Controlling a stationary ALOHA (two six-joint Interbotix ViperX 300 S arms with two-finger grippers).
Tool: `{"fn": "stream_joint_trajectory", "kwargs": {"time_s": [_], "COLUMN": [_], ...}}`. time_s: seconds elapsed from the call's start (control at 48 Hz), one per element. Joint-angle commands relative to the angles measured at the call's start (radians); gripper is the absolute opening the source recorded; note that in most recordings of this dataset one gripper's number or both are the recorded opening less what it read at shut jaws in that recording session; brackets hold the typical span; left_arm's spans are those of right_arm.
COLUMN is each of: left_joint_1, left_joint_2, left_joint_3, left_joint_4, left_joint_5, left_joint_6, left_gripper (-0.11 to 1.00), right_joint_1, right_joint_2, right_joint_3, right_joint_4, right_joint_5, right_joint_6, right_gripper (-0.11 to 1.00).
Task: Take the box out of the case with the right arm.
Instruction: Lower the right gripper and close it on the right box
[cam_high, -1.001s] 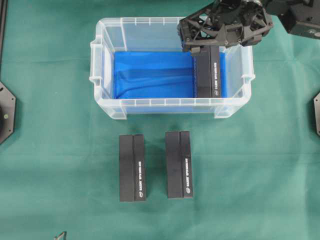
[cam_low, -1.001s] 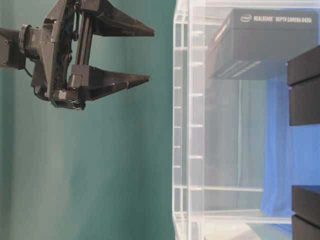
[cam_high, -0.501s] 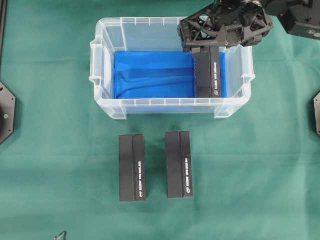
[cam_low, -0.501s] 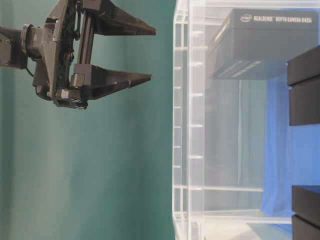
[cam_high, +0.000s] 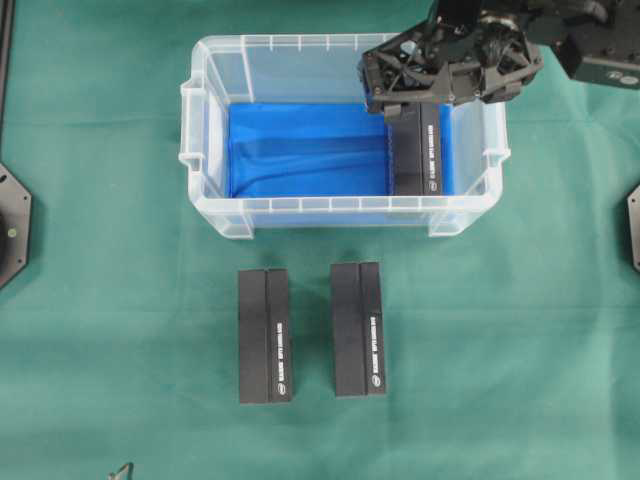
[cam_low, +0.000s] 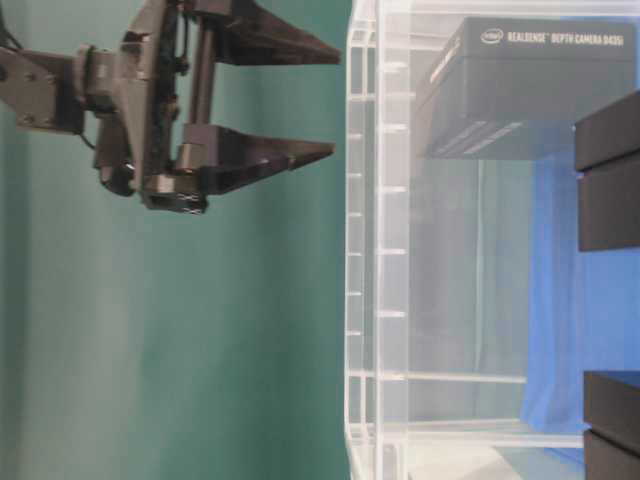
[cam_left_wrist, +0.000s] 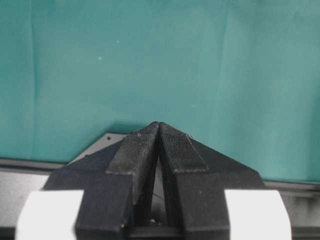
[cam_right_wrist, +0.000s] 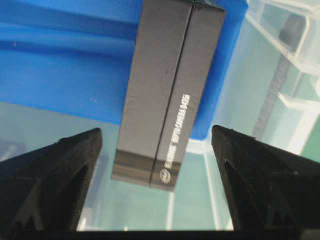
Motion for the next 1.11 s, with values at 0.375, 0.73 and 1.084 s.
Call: {"fn": "stream_joint_trajectory", "kwargs": {"time_s": [0.375, 0.73, 1.084], "left_joint_1": [0.003, 0.003, 0.003], "left_joint_2": [0.009, 0.009, 0.009], "left_joint_3": [-0.012, -0.012, -0.012], "left_joint_4": [0.002, 0.002, 0.002], "left_joint_5": [-0.003, -0.003, -0.003], "left_joint_6": [0.0, -0.002, -0.002], "left_gripper": [0.0, 0.0, 0.0], "right_joint_1": [0.002, 0.002, 0.002], "right_joint_2": [0.023, 0.074, 0.109], "right_joint_3": [0.11, 0.138, 0.163], "right_joint_4": [0.002, 0.003, 0.023], "right_joint_5": [-0.16, -0.212, -0.256], "right_joint_6": [0.026, 0.037, 0.038], "right_gripper": [0.92, 0.92, 0.92]}}
